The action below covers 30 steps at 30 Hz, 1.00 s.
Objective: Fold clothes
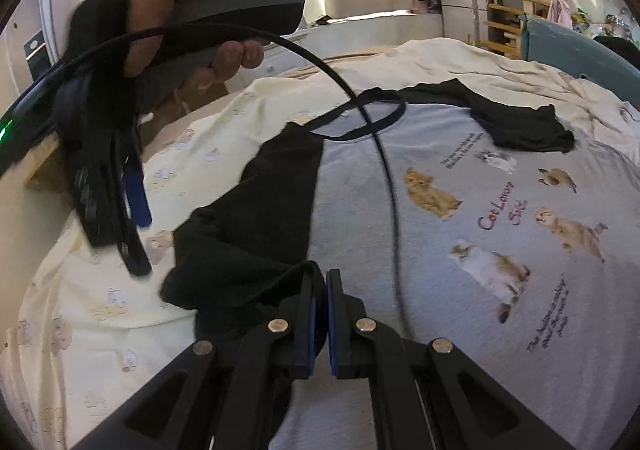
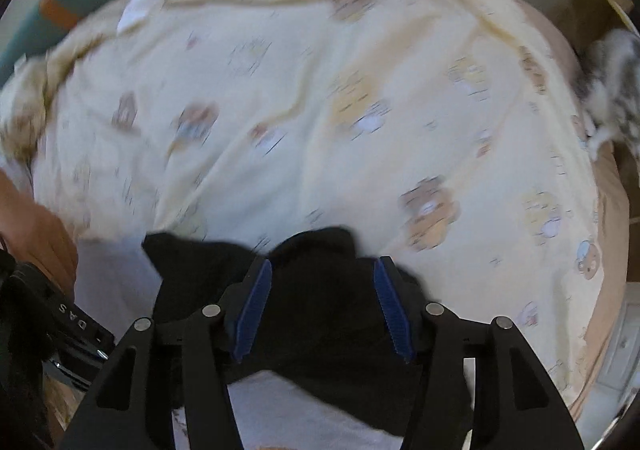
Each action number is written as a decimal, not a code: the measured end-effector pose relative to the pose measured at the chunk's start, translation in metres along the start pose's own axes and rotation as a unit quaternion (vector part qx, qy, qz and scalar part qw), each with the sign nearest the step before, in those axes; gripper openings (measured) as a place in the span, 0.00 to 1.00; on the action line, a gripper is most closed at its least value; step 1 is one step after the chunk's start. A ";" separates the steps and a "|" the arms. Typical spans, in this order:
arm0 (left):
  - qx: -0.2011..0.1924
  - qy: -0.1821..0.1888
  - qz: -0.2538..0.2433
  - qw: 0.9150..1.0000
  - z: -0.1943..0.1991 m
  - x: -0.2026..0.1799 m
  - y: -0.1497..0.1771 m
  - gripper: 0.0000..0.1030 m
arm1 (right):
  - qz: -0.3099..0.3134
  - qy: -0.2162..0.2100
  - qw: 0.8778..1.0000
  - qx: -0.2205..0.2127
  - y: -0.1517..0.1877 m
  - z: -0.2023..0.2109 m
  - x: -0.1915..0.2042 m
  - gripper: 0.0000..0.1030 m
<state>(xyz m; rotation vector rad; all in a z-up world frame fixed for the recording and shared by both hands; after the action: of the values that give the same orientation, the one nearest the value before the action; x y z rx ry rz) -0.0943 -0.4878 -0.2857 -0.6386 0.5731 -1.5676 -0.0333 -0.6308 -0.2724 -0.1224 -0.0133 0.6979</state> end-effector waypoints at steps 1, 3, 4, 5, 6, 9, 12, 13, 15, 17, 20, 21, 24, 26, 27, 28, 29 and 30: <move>0.003 0.003 0.000 1.000 -0.001 -0.004 0.000 0.04 | 0.005 0.004 1.000 0.012 0.000 -0.007 0.007 0.57; 0.011 0.007 -0.002 1.000 -0.006 -0.010 0.003 0.04 | 0.014 0.033 0.998 0.046 -0.002 -0.027 0.016 0.57; 0.015 0.008 -0.004 1.000 -0.008 -0.014 0.005 0.04 | 0.021 0.042 0.997 0.061 -0.003 -0.039 0.018 0.57; 0.015 0.009 -0.006 1.000 -0.009 -0.016 0.006 0.04 | 0.028 0.053 0.995 0.076 -0.004 -0.050 0.020 0.54; 0.016 0.010 -0.006 1.000 -0.009 -0.018 0.007 0.04 | 0.035 0.082 0.992 0.091 -0.002 -0.061 0.016 0.53; 0.015 0.006 0.016 1.000 -0.006 -0.014 0.007 0.04 | -0.011 0.063 0.996 0.056 -0.003 -0.062 0.010 0.05; 0.013 0.001 0.035 0.999 -0.001 -0.008 0.011 0.04 | -0.064 0.046 0.996 -0.035 0.001 -0.017 0.002 0.05; 0.012 -0.008 0.030 0.999 0.001 -0.006 0.013 0.04 | -0.090 0.035 0.993 -0.064 0.008 -0.001 -0.002 0.05; 0.007 -0.019 0.025 0.999 0.005 -0.004 0.017 0.04 | -0.141 0.020 0.981 -0.129 0.029 0.035 -0.011 0.05; 0.004 -0.019 0.025 1.000 0.010 -0.006 0.018 0.04 | -0.195 -0.019 0.960 -0.199 0.055 0.056 -0.016 0.05; -0.003 -0.011 0.014 1.000 0.017 -0.018 0.018 0.04 | -0.293 -0.045 0.922 -0.250 0.104 0.056 -0.021 0.06; 0.002 -0.007 0.007 1.000 0.017 -0.024 0.020 0.04 | -0.332 -0.049 0.908 -0.251 0.126 0.047 -0.022 0.05; 0.017 0.013 -0.014 1.000 0.015 -0.044 0.030 0.04 | -0.398 -0.053 0.889 -0.221 0.195 0.003 -0.010 0.06; 0.033 0.027 -0.028 0.999 0.011 -0.059 0.038 0.05 | -0.422 -0.058 0.885 -0.191 0.226 -0.025 0.001 0.09; 0.042 0.033 -0.034 0.998 0.009 -0.066 0.043 0.06 | -0.431 -0.035 0.886 -0.166 0.242 -0.037 0.002 0.11; 0.048 0.034 -0.046 0.997 0.007 -0.071 0.047 0.11 | -0.445 -0.016 0.883 -0.148 0.257 -0.044 0.000 0.11; 0.057 0.036 -0.058 0.996 0.006 -0.078 0.050 0.18 | -0.457 -0.008 0.878 -0.144 0.265 -0.045 -0.003 0.13; 0.064 0.039 -0.070 0.995 0.005 -0.084 0.054 0.30 | -0.466 0.001 0.873 -0.141 0.272 -0.045 -0.005 0.18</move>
<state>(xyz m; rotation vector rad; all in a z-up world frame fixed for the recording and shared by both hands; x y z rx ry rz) -0.0473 -0.4085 -0.3251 -0.5305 0.4891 -1.7522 -0.2090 -0.4327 -0.3490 -0.3667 -0.1638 -0.2824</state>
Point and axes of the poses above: each gripper's, at about its wrist camera, not at the fingertips, and z roughly against the way its jaws point, x to its left, y to its underside, the point moved 10 cm from there along -z, roughly the way its jaws point, and after that the axes turned 11 degrees about z, right-handed, at the moved point
